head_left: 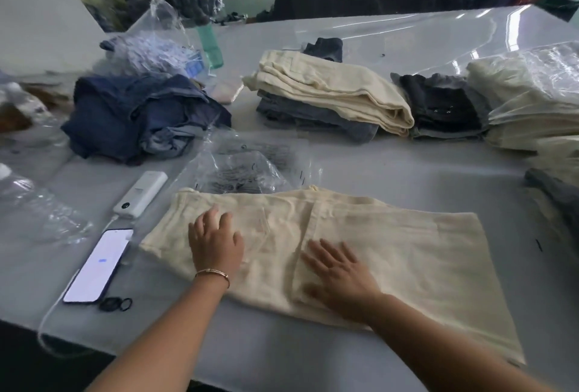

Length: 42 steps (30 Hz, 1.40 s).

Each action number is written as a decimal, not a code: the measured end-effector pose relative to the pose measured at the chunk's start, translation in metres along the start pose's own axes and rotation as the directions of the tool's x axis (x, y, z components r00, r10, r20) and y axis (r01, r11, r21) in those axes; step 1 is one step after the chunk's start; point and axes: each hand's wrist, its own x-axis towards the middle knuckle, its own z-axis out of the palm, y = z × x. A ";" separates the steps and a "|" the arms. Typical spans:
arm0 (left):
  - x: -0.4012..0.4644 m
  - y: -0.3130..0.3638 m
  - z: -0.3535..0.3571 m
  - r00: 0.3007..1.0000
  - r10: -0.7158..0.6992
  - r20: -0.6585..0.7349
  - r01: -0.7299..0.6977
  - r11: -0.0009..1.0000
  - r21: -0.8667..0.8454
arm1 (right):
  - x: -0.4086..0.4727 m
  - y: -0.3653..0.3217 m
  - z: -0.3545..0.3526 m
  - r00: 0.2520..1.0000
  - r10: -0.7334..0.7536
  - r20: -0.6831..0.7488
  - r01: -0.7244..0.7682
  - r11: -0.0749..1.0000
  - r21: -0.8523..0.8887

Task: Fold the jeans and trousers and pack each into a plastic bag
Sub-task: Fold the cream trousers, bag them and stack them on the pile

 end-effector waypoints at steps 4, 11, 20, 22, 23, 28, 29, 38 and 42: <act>0.014 -0.064 -0.018 0.897 -0.404 0.181 0.376 0.911 0.170 | 0.008 -0.010 0.017 0.999 0.026 -0.019 -0.027 0.998 -0.063; 0.033 -0.094 -0.017 0.722 -0.612 0.323 0.609 0.784 0.122 | 0.002 -0.019 0.006 0.993 0.052 -0.110 -0.064 0.992 -0.111; 0.045 -0.110 -0.018 0.648 -0.711 0.275 0.717 0.691 0.096 | 0.001 -0.022 0.000 0.996 0.060 -0.060 -0.063 0.997 -0.054; 0.048 -0.111 -0.018 0.696 -0.661 0.282 0.663 0.741 0.100 | 0.002 -0.023 -0.001 0.997 0.066 -0.045 -0.069 0.996 -0.060; 0.049 -0.113 -0.018 0.726 -0.625 0.287 0.623 0.774 0.112 | 0.003 -0.022 0.000 0.998 0.058 -0.032 -0.060 0.997 -0.054; 0.040 -0.116 -0.015 0.861 -0.472 0.189 0.418 0.869 0.265 | 0.007 -0.012 0.015 0.995 0.033 -0.091 -0.035 0.999 -0.028; 0.035 -0.116 -0.013 0.902 -0.417 0.113 0.383 0.892 0.239 | 0.006 -0.012 0.015 0.995 0.053 -0.089 -0.054 0.999 -0.004; 0.021 -0.115 0.003 0.717 -0.639 0.280 0.673 0.528 -0.518 | 0.007 -0.007 0.020 0.997 0.072 -0.029 -0.072 0.997 -0.013; 0.036 -0.109 0.000 0.647 -0.650 0.399 0.680 0.255 -0.687 | 0.009 -0.005 0.024 0.996 0.080 -0.047 -0.080 0.997 -0.001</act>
